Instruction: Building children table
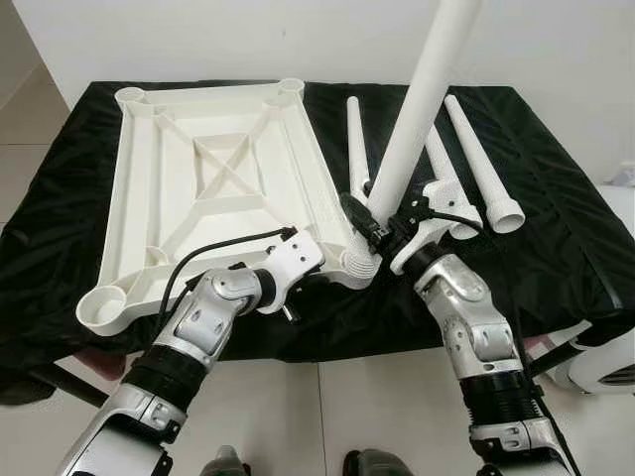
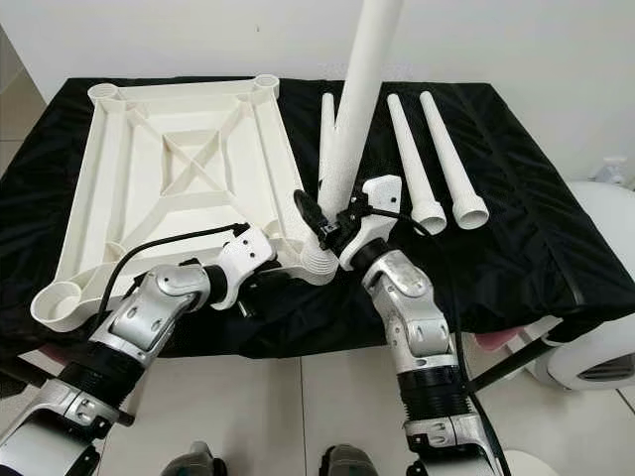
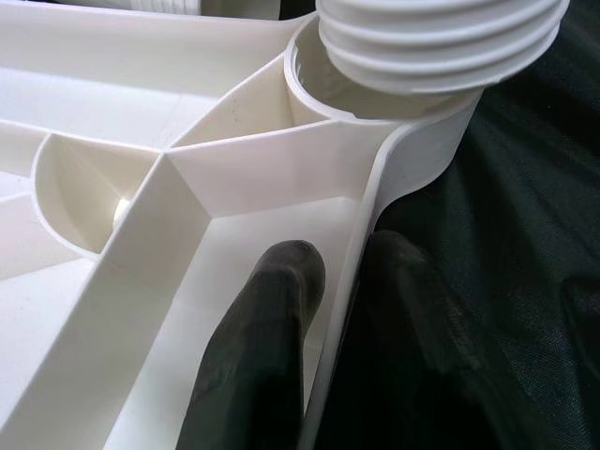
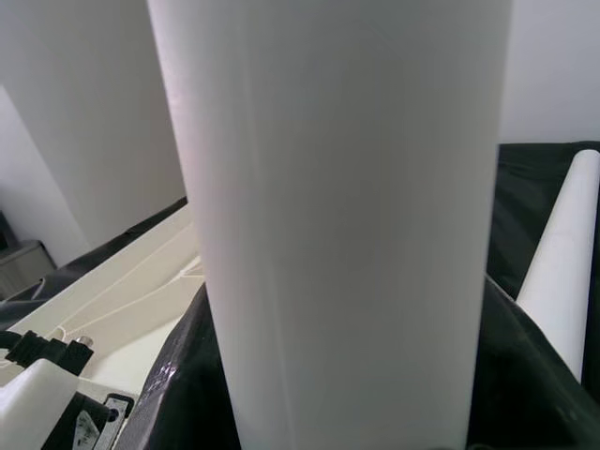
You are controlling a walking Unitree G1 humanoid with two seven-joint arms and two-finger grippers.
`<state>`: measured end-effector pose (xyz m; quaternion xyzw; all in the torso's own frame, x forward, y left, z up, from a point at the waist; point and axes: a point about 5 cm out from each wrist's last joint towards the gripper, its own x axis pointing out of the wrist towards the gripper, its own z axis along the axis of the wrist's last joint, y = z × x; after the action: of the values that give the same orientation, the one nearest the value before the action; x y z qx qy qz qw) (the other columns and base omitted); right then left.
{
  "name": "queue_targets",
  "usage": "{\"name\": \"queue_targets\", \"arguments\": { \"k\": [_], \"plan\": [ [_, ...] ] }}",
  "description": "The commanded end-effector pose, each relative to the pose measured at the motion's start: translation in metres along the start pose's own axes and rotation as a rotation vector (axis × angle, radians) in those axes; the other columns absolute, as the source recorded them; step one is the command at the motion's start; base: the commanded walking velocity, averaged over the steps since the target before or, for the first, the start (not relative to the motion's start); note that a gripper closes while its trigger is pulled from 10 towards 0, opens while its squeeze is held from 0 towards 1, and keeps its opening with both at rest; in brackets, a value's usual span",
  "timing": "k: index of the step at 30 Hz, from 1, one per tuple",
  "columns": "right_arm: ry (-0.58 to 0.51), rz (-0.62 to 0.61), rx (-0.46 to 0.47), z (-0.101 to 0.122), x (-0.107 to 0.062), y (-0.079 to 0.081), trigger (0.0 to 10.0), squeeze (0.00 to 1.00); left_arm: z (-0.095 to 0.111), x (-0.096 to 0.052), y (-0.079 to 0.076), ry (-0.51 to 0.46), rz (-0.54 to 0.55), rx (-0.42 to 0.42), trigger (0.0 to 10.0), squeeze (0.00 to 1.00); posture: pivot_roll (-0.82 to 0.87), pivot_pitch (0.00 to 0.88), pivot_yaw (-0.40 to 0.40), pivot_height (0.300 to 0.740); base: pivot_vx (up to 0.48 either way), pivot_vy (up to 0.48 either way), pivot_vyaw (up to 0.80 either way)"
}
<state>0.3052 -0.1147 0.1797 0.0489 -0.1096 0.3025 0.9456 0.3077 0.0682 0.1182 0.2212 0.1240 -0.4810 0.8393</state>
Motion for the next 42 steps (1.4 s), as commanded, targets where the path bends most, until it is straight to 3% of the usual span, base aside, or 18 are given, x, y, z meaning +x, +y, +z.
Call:
{"name": "queue_targets", "arguments": {
  "k": [1,19,31,42],
  "plan": [
    [0.018,-0.009,-0.006,-0.009,-0.002,-0.001,10.0,0.00,-0.012,0.003,-0.007,0.060,-0.034,-0.012,10.0,0.00,-0.03,0.010,-0.013,0.740,0.000,0.000,0.00],
    [0.059,-0.103,-0.012,-0.024,-0.002,-0.014,10.0,0.00,-0.009,0.005,-0.010,0.043,-0.025,-0.020,10.0,0.00,-0.03,0.000,-0.028,0.740,0.000,0.000,0.00],
    [0.089,-0.118,0.025,-0.037,0.006,-0.010,10.0,0.00,-0.008,0.005,-0.012,0.038,-0.028,-0.021,10.0,0.00,-0.03,0.000,-0.030,0.740,0.000,0.000,0.00],
    [0.098,-0.086,-0.084,-0.041,0.000,-0.005,10.0,0.00,-0.008,0.003,-0.012,0.035,-0.024,-0.022,10.0,0.00,-0.03,0.000,-0.034,0.740,0.000,0.000,0.00]
  ]
}}
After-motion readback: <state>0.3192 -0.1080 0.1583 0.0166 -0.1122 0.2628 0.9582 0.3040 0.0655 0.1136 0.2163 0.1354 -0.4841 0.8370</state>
